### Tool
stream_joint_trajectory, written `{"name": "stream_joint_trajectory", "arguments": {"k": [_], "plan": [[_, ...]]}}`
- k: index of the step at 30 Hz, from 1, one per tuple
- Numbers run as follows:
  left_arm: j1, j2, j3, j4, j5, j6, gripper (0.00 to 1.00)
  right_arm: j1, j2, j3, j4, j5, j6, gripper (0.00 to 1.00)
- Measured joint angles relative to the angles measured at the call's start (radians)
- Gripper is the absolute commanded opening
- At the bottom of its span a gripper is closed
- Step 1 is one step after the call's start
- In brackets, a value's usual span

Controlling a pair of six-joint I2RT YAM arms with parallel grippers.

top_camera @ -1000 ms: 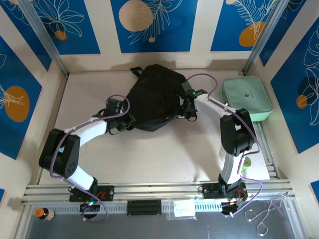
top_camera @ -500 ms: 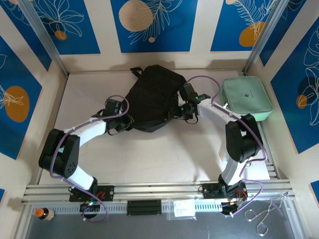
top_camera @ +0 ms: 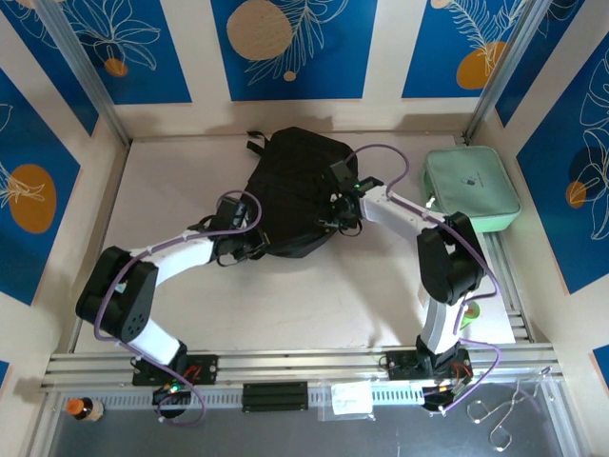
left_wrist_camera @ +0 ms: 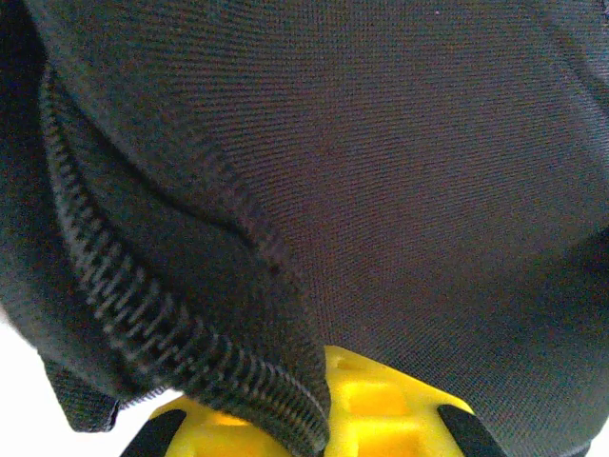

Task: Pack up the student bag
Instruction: Zip the student bag at the top-center of the table.

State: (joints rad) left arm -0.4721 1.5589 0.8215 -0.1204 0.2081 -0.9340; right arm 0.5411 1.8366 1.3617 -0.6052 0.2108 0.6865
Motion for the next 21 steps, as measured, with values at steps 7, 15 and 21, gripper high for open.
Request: {"name": "stream_joint_trajectory", "arguments": {"k": [7,15,21], "plan": [[-0.016,0.01,-0.003,0.012,-0.003,-0.011,0.0,0.005,0.052,0.052,-0.062,0.061,0.004,0.32],[-0.021,0.014,-0.01,0.026,-0.003,-0.011,0.0,-0.003,0.085,0.053,-0.058,0.087,0.006,0.06],[-0.027,0.012,-0.018,0.027,-0.008,-0.011,0.0,-0.005,0.094,0.058,-0.041,0.114,-0.009,0.0]]}}
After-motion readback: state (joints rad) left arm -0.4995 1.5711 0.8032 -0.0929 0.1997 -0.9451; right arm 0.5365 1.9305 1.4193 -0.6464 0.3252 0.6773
